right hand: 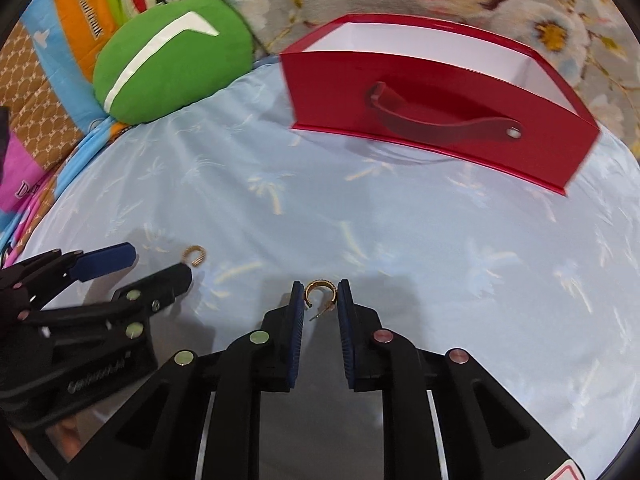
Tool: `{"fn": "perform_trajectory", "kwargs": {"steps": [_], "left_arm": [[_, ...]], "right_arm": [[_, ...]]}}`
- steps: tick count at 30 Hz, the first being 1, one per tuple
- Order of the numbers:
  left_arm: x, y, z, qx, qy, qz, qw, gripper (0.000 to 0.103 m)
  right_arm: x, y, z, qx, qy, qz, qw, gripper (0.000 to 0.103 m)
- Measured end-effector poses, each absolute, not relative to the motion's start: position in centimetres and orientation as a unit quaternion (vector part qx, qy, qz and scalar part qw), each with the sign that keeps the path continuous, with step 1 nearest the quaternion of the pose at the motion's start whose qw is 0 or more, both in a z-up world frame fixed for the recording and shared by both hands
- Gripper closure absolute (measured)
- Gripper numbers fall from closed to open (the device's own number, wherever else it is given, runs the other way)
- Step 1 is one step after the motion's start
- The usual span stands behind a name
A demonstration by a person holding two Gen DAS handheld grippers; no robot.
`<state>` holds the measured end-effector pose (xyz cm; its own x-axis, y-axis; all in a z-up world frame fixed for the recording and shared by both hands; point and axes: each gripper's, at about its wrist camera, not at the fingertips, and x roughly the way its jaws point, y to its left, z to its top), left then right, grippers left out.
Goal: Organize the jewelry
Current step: 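Grasp one gold hoop earring with the right tool while the left tool grasps the other hoop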
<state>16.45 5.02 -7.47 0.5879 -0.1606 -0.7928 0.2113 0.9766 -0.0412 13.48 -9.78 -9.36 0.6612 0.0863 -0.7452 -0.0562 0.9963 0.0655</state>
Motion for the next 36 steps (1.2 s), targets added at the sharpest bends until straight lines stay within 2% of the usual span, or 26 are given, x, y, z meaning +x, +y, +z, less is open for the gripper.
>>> {"fn": "perform_trajectory", "kwargs": {"steps": [5,8,11,13,14,22,36], "left_arm": [[17.4,3.2,-8.3,0.039,0.443,-0.103,0.89,0.043],[17.3,2.5,-8.4,0.049,0.433,-0.098,0.895,0.049],[17.1,2.2,-8.3,0.05,0.428,-0.101,0.897,0.068],[17.1,2.0,-8.3,0.049,0.429,-0.104,0.896,0.084],[17.1,1.9,-8.2,0.047,0.431,-0.109,0.894,0.087],[15.8,2.1,-7.2,0.024,0.431,-0.13,0.893,0.087],[15.1,1.8,-1.6,0.002,0.385,-0.151,0.91,0.087]], "right_arm": [[11.9,-12.8,-9.4,0.041,0.411,0.009,0.911,0.088],[11.2,-14.2,-9.4,0.05,0.412,-0.003,0.91,0.088],[10.7,-15.0,-9.4,0.056,0.41,-0.011,0.91,0.088],[10.5,-15.5,-9.4,0.06,0.409,-0.014,0.911,0.088],[10.3,-15.7,-9.4,0.062,0.407,-0.016,0.911,0.088],[9.1,-17.3,-8.3,0.074,0.391,-0.025,0.917,0.088],[8.7,-19.4,-3.7,0.07,0.337,-0.034,0.938,0.088]]}}
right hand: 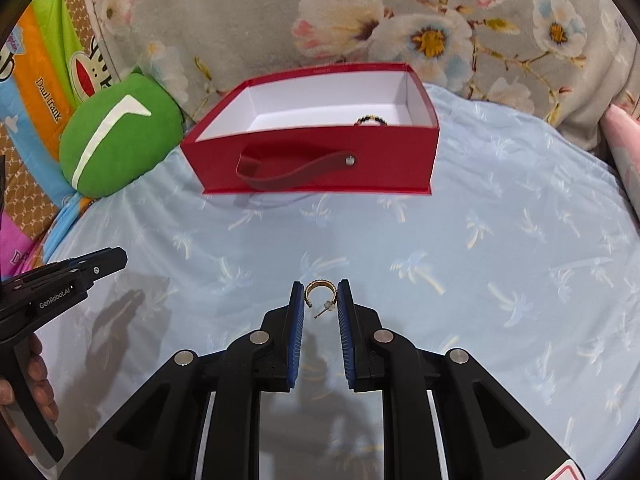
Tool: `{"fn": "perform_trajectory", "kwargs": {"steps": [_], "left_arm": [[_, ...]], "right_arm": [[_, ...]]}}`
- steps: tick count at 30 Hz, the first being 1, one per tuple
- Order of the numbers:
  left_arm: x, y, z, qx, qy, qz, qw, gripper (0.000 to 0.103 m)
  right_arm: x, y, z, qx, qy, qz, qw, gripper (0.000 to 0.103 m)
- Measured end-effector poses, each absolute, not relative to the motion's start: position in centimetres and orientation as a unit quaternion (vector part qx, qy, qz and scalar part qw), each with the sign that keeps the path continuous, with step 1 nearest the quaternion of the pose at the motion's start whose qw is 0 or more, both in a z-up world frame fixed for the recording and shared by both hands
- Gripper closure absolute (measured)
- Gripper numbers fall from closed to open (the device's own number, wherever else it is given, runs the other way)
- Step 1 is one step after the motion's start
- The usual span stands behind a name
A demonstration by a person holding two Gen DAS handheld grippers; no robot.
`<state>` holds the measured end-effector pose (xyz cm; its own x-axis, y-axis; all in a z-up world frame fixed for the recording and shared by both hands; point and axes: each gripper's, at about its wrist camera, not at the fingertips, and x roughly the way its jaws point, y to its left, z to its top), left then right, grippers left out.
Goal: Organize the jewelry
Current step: 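Grasp one gold hoop earring with the right tool while the left tool grasps the other hoop, then carry both gold hoops over the red box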
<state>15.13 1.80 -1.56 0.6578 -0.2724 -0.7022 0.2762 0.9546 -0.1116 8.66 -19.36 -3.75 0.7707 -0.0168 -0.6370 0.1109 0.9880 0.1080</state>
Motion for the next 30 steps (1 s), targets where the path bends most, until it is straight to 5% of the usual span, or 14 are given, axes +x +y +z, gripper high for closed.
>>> {"fn": "perform_trajectory", "kwargs": {"steps": [18,30], "left_arm": [[24.9,-5.8,5.0,0.035,0.315,-0.157,0.936,0.087],[33.5,-10.1,4.3,0.052,0.319,-0.132,0.937,0.087]], "right_arm": [[19.2,-24.2,2.5,0.046,0.286,-0.043,0.956,0.088],[27.9,-27.5,2.5,0.06,0.294,-0.043,0.953,0.088]]}}
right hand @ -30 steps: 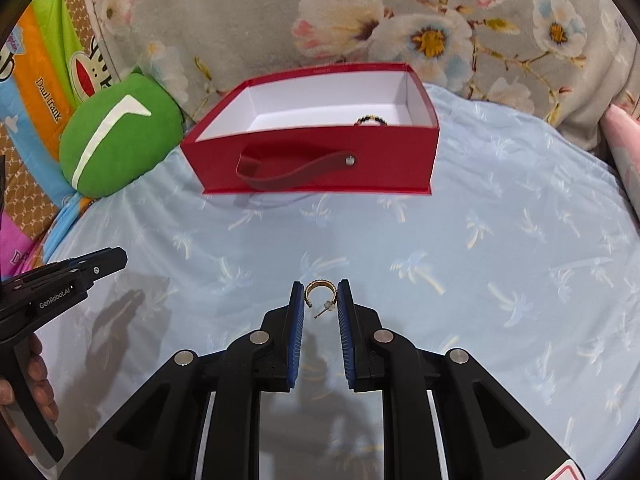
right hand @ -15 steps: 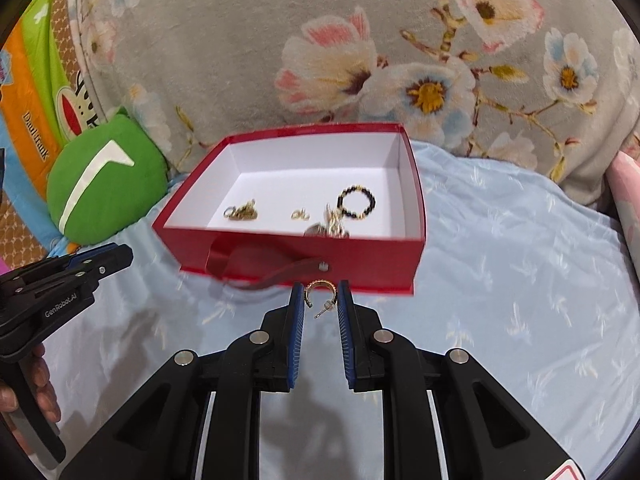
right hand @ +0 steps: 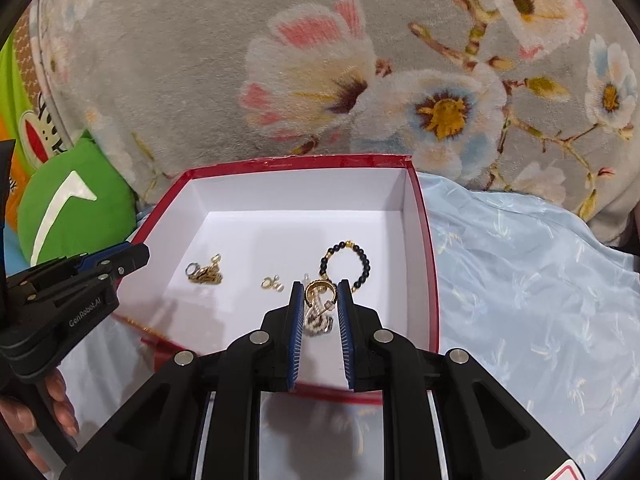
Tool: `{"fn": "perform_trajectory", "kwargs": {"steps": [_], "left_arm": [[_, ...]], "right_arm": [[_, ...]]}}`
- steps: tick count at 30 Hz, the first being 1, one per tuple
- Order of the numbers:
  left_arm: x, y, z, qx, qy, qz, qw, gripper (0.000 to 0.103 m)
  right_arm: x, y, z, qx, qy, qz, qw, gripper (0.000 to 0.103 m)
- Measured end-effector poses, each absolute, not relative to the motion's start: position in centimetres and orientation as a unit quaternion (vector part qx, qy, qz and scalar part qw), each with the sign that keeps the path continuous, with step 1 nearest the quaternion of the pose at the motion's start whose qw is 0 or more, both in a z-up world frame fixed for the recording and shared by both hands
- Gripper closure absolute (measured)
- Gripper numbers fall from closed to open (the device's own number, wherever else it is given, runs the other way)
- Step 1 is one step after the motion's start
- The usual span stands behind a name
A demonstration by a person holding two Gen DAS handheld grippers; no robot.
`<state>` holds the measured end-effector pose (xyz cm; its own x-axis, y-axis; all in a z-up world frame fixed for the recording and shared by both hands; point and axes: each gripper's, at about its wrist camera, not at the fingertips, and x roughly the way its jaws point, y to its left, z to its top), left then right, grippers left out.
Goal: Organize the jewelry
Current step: 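Carry both gold hoops over the red box, then open both tools to drop the hoops into the box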
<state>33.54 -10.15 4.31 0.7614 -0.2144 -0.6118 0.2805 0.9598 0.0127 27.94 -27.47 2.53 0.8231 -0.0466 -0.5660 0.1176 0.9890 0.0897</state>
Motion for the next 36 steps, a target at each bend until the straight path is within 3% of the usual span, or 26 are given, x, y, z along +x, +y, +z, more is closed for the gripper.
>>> {"fn": "perform_trajectory", "kwargs": {"steps": [36], "left_arm": [[39.7,-11.4,-0.7,0.06,0.356,-0.106,0.926,0.087]], "right_arm": [[34.4,-27.7,-1.8,0.043,0.328,-0.058,0.942,0.088]]}}
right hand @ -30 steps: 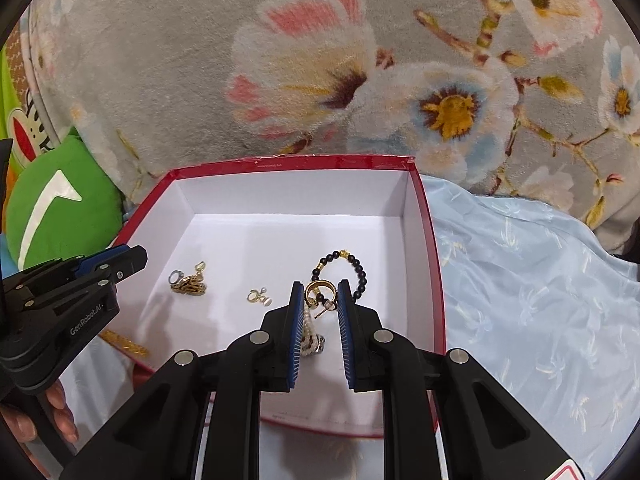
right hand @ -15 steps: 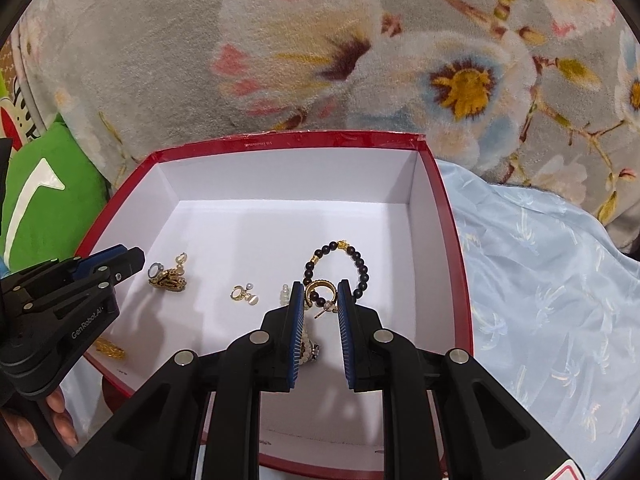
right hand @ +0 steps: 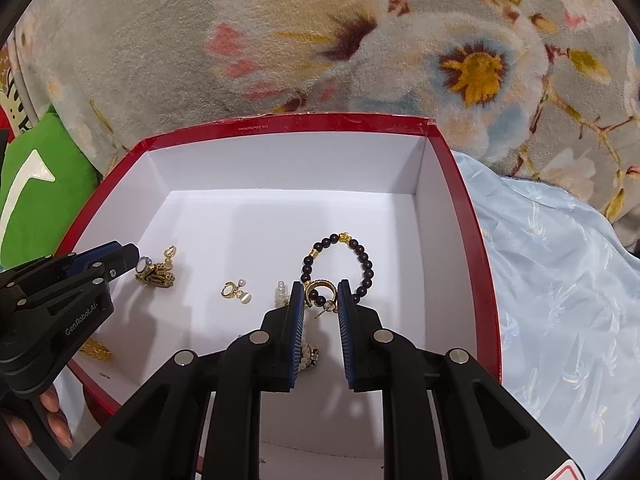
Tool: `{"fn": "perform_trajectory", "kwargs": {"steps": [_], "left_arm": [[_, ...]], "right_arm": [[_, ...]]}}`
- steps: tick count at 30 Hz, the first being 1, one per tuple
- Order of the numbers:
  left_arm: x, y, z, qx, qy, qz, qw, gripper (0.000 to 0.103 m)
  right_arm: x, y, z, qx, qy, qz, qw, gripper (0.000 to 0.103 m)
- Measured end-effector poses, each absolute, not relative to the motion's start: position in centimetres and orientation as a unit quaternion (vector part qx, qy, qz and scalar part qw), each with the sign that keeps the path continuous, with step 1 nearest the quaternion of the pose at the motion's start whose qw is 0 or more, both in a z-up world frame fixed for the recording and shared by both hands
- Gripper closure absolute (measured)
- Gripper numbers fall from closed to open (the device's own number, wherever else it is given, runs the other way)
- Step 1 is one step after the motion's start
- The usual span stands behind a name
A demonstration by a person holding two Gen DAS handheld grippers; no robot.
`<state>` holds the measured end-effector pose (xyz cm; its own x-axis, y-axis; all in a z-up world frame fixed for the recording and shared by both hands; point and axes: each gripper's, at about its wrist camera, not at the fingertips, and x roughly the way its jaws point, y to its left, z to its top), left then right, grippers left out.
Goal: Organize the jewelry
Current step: 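Open both tools to drop the hoops into the box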
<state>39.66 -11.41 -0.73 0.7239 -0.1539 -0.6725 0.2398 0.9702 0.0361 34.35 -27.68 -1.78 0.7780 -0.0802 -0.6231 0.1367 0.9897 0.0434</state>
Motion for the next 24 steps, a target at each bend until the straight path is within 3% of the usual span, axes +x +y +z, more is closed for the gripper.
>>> {"fn": "perform_trajectory", "kwargs": {"steps": [14,18,19,24], "left_arm": [[40.2,-11.6,-1.5,0.063,0.355,-0.089,0.929,0.085],[39.8,-11.6,-0.9,0.06,0.341,-0.082,0.935,0.059],[39.7,-11.6,-0.7,0.063,0.336,-0.078,0.936,0.054],[38.8,-11.4,-0.5,0.067,0.334,-0.078,0.937,0.053]], "right_arm": [[34.8,-28.1,-2.3,0.047,0.324,-0.067,0.943,0.085],[34.7,-28.2,-2.2,0.049,0.315,-0.073,0.945,0.065],[34.6,-28.2,-2.1,0.049,0.314,-0.072,0.946,0.065],[33.2,-27.6,-1.3,0.048,0.305,-0.069,0.949,0.052]]}}
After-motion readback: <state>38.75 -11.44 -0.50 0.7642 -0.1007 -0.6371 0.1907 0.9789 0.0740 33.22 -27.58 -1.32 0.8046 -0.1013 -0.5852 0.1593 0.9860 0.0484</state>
